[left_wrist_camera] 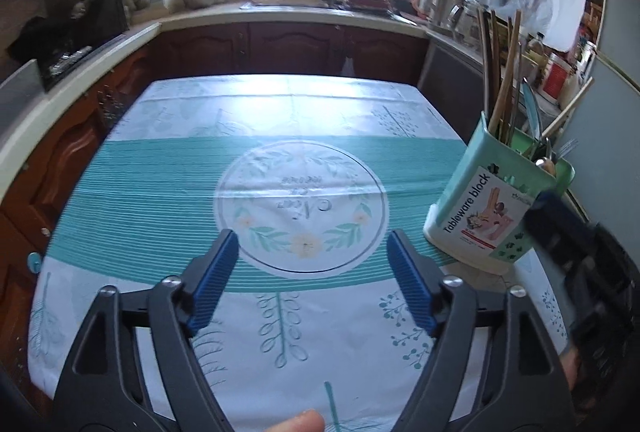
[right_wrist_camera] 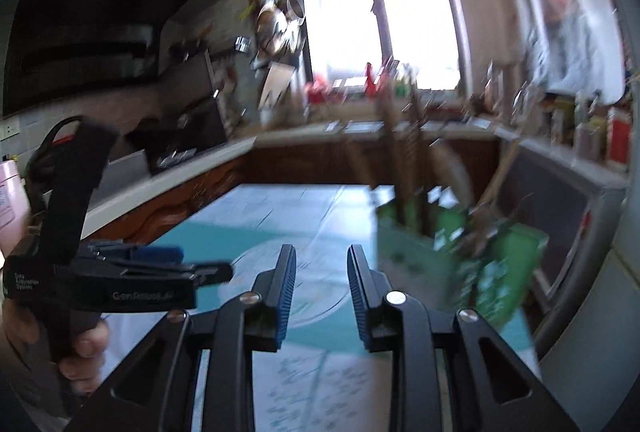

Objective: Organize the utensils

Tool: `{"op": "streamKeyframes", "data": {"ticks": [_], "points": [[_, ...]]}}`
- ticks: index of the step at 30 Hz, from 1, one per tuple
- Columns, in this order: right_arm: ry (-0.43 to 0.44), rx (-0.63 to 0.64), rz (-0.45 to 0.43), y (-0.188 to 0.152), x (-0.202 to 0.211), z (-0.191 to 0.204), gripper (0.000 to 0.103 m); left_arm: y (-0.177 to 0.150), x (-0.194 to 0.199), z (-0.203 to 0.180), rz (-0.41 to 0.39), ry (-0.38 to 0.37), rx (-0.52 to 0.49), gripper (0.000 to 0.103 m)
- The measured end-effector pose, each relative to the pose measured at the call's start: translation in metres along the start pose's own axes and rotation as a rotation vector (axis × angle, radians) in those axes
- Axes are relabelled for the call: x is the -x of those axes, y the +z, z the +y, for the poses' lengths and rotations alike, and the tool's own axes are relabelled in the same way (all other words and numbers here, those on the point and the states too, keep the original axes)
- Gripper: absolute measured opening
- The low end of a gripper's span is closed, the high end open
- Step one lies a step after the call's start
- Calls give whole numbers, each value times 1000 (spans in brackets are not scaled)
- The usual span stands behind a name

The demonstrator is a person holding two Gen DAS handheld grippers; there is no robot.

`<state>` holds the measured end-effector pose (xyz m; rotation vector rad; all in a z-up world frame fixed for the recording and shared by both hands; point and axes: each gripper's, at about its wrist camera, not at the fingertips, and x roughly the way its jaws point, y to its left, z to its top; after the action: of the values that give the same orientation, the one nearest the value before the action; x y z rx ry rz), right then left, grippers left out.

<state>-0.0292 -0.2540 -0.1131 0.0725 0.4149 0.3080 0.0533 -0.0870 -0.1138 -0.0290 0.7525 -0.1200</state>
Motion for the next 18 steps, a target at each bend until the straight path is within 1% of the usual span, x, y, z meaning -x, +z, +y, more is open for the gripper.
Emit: {"op": "streamKeyframes", "data": {"ticks": [4,6,7,8,11,13,18], "points": [[-10,-36,134,3,-15,16,28,-5,17,7,-29,54,27,84],[-12,-83,178,4,-20,18,34,-7,24,9,-27,71,39,86],[-14,-105,193,4,-22,19,39,-9,27,11,-26,82,45,86],[-19,-128,199,4,-23,20,42,-9,30,11,-29,91,48,87],[-52,-154,189,5,-20,24,46,-14,40,12,-43,129,38,89],[-59,-161,183,3,-16,27,46,-16,46,13,-46,147,35,89],[-73,-156,174,2,-12,35,46,-23,58,15,-46,165,41,89]]}}
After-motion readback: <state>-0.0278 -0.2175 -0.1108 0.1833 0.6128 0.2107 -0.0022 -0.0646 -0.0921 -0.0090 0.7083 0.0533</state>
